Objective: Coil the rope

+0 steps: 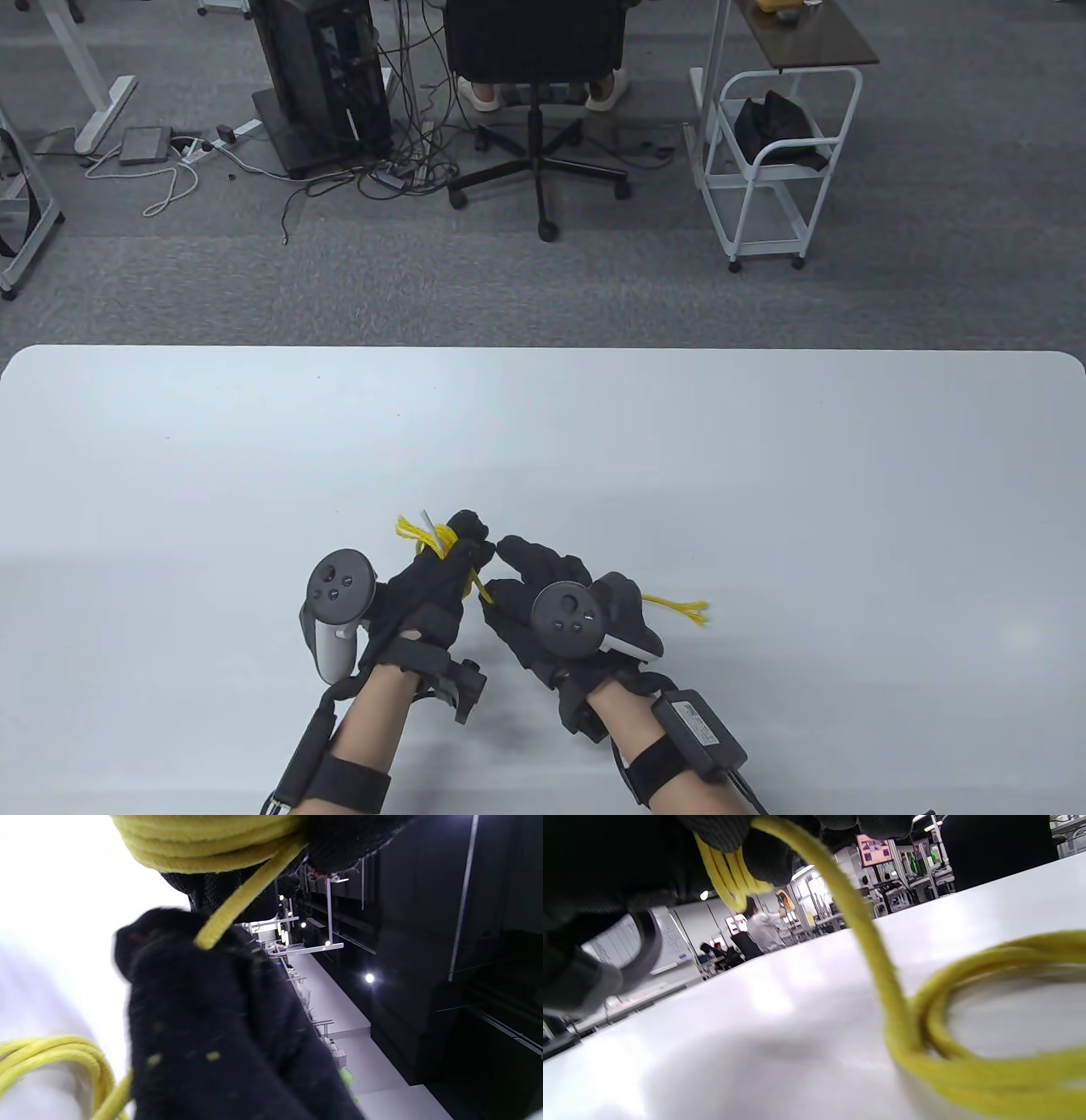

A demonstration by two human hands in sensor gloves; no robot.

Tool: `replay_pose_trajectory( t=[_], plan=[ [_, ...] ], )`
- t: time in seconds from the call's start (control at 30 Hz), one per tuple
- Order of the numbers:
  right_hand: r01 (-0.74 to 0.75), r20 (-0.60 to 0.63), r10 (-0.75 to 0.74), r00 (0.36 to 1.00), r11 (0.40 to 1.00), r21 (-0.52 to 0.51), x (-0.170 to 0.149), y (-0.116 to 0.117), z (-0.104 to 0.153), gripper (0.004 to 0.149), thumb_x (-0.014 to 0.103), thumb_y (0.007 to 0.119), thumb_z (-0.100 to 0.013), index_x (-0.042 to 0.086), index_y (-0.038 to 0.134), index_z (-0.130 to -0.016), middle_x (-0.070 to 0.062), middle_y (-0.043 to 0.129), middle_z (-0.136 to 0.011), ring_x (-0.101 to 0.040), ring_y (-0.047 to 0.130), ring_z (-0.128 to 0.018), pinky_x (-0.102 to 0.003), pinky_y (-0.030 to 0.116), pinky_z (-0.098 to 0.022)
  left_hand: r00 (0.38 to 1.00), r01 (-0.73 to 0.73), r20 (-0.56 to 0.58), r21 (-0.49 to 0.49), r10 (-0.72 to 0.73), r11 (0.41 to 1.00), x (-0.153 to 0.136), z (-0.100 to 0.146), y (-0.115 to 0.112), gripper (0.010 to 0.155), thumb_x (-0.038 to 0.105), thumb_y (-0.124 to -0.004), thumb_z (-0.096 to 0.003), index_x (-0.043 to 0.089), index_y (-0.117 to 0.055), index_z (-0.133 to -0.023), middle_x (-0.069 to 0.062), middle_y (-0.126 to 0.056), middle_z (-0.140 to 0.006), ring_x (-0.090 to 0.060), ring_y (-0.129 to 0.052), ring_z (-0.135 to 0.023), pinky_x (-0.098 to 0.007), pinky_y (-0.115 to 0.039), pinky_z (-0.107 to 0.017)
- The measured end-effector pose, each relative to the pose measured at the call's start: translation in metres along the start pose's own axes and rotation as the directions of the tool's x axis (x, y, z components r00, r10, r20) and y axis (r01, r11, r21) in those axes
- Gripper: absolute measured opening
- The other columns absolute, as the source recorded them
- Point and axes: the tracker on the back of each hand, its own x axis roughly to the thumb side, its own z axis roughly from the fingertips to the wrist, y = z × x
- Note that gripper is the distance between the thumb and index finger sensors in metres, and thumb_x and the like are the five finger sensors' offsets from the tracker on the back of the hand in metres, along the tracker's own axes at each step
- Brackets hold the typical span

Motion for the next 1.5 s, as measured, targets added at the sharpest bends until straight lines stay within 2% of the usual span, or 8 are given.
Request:
replay_pose_trajectory(
  t=[0.2, 0.33, 0.43, 0.77, 0.97, 1.17, 1.4, 1.5],
  plan=[
    [-0.010, -0.027, 0.011, 1.000, 0.999, 0.036, -0.005, 0.003, -0.001, 0.041, 0.039, 0.064, -0.061, 0.018, 0.069, -0.096, -0.024, 0.029, -0.117, -0.056, 0.044, -0.100, -0.077, 0.041, -0.066, 0.994, -0.075, 0.079, -0.026, 0.077, 0.997, 0.002, 0.000, 0.000, 0.054, 0.042, -0.061, -0.0620, 0.022, -0.058, -0.112, -0.012, -0.065, -0.117, -0.030, -0.082, -0.100, -0.037, -0.067, -0.074],
    [0.001, -0.030, 0.001, 1.000, 0.998, 0.056, -0.008, 0.002, -0.002, 0.041, 0.039, 0.064, -0.061, 0.018, 0.068, -0.097, -0.024, 0.031, -0.117, -0.056, 0.045, -0.100, -0.077, 0.041, -0.067, 0.970, -0.208, 0.103, -0.099, 0.218, 0.973, 0.001, 0.000, -0.007, 0.055, 0.044, -0.059, -0.0619, 0.022, -0.058, -0.112, -0.013, -0.067, -0.116, -0.029, -0.085, -0.099, -0.036, -0.070, -0.073],
    [0.014, -0.040, -0.012, 0.999, 0.998, 0.053, -0.012, 0.001, -0.002, 0.041, 0.039, 0.064, -0.061, 0.018, 0.068, -0.097, -0.024, 0.031, -0.117, -0.056, 0.045, -0.100, -0.078, 0.041, -0.066, 0.952, -0.274, 0.097, -0.161, 0.292, 0.948, 0.001, -0.001, -0.012, 0.055, 0.046, -0.058, -0.0615, 0.020, -0.063, -0.110, -0.014, -0.076, -0.111, -0.027, -0.093, -0.092, -0.034, -0.076, -0.069],
    [0.062, -0.084, -0.064, 0.994, 0.998, -0.026, -0.031, -0.014, 0.002, 0.042, 0.039, 0.066, -0.060, 0.018, 0.069, -0.096, -0.023, 0.035, -0.117, -0.055, 0.048, -0.100, -0.078, 0.042, -0.066, 0.952, -0.264, 0.076, -0.283, 0.296, 0.922, 0.000, -0.005, -0.020, 0.055, 0.052, -0.059, -0.0609, 0.018, -0.085, -0.096, -0.015, -0.101, -0.087, -0.025, -0.110, -0.063, -0.033, -0.086, -0.052],
    [0.061, -0.110, -0.071, 0.991, 0.994, -0.087, -0.041, -0.024, 0.006, 0.041, 0.039, 0.068, -0.059, 0.018, 0.070, -0.095, -0.022, 0.039, -0.117, -0.054, 0.051, -0.100, -0.078, 0.043, -0.066, 0.980, -0.183, -0.016, -0.469, 0.199, 0.864, -0.003, -0.008, -0.030, 0.059, 0.053, -0.055, -0.0619, 0.017, -0.088, -0.094, -0.016, -0.102, -0.085, -0.027, -0.110, -0.061, -0.035, -0.085, -0.051],
    [0.142, -0.116, -0.157, 0.981, 0.981, -0.129, -0.048, -0.029, 0.008, 0.041, 0.038, 0.069, -0.059, 0.017, 0.069, -0.095, -0.022, 0.042, -0.116, -0.054, 0.055, -0.099, -0.077, 0.044, -0.066, 0.992, -0.123, -0.055, -0.564, 0.111, 0.817, -0.004, -0.009, -0.037, 0.059, 0.053, -0.054, -0.0624, 0.017, -0.089, -0.093, -0.017, -0.102, -0.085, -0.029, -0.110, -0.062, -0.036, -0.085, -0.051],
    [0.221, -0.080, -0.237, 0.968, 0.961, -0.169, -0.044, -0.030, 0.007, 0.041, 0.038, 0.069, -0.059, 0.016, 0.069, -0.094, -0.022, 0.045, -0.115, -0.053, 0.057, -0.098, -0.077, 0.045, -0.066, 0.994, -0.021, -0.100, -0.594, -0.048, 0.804, -0.008, -0.008, -0.039, 0.061, 0.051, -0.051, -0.0632, 0.014, -0.089, -0.094, -0.020, -0.100, -0.088, -0.032, -0.108, -0.064, -0.039, -0.083, -0.053],
    [0.231, -0.044, -0.243, 0.969, 0.955, -0.186, -0.036, -0.029, 0.007, 0.042, 0.038, 0.069, -0.060, 0.015, 0.069, -0.094, -0.022, 0.045, -0.115, -0.053, 0.059, -0.097, -0.077, 0.045, -0.066, 0.988, 0.018, -0.119, -0.554, -0.101, 0.832, -0.009, -0.007, -0.037, 0.063, 0.050, -0.049, -0.0634, 0.013, -0.086, -0.097, -0.022, -0.097, -0.091, -0.034, -0.106, -0.067, -0.040, -0.082, -0.055]
  ],
)
